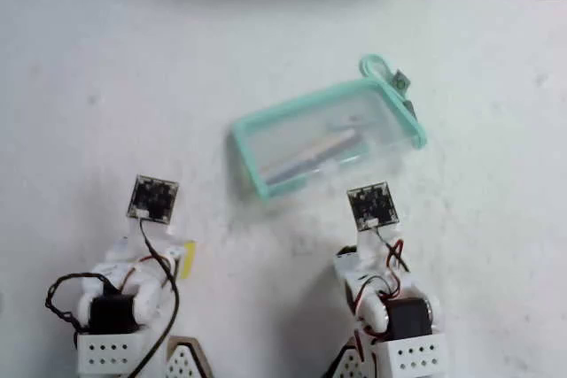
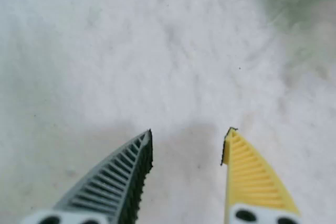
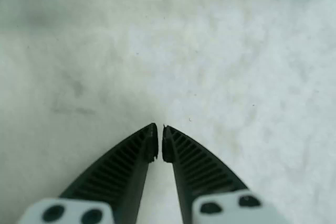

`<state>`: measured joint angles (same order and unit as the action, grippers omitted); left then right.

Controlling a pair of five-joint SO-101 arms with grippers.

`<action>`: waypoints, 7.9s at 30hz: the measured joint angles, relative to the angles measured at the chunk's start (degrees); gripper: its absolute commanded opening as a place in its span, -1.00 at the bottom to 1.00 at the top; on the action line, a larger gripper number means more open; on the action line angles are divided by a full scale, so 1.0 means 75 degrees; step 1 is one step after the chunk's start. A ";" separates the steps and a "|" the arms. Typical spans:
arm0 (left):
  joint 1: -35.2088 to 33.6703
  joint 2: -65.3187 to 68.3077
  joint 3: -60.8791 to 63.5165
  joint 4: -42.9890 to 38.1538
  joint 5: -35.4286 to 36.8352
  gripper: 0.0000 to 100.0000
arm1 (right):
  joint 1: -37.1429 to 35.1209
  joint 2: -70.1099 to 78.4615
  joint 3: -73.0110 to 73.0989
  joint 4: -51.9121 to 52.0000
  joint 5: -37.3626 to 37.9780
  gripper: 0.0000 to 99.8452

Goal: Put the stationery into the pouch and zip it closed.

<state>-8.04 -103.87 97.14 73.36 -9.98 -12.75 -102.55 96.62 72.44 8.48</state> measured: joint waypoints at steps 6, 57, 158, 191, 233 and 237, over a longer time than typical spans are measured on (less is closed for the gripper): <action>0.0000 0.0000 0.0000 0.0000 0.0000 -0.53 | 0.0000 0.0000 0.0000 0.0000 0.0000 -0.96; 0.0000 0.0000 0.0000 0.0000 0.0000 -0.53 | 0.0000 0.0000 0.0000 0.0000 0.0000 -0.96; 0.2813 -0.0035 -0.1266 -0.4173 0.0328 -0.53 | 0.1793 0.0000 0.0000 -0.3493 0.0023 -0.96; 0.2590 -0.0035 -0.1723 -0.3200 -0.0234 -0.53 | 0.2649 0.0000 -0.0844 -0.2989 0.1008 -0.91; 0.1512 0.4349 -0.2028 -0.5779 0.1207 -0.53 | 0.3458 1.7336 -1.4289 -0.0961 0.0844 -0.92; 0.1946 0.3763 -0.2028 -0.5427 0.1172 -0.53 | 0.3165 1.7395 -1.4300 -0.0328 0.0844 -0.93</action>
<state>6.55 -75.65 81.93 32.66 -1.19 10.99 27.91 -10.64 69.98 14.81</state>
